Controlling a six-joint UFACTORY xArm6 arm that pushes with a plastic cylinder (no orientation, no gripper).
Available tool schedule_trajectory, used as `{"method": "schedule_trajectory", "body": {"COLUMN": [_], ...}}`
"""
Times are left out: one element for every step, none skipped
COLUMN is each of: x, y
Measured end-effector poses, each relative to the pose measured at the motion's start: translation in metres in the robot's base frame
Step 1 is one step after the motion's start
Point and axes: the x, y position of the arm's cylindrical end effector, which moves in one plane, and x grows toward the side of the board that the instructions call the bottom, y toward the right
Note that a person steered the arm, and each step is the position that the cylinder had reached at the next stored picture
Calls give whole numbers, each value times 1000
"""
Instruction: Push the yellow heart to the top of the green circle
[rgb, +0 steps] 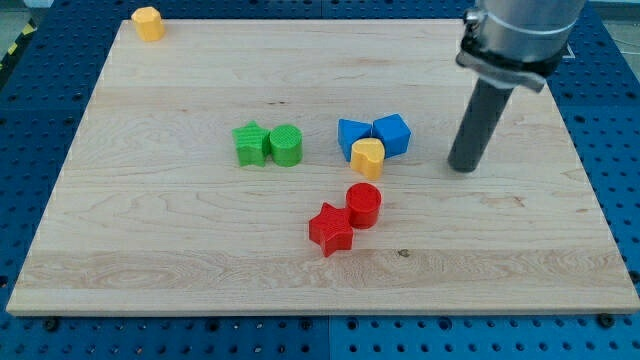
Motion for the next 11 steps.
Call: {"method": "schedule_trajectory", "body": {"x": [8,8,7,2,-27,-42,-44,-63,-78,-78,-98], "y": [-36,-72,-88,-117,-128,-136,-172,-206,-210,-181,-188]}}
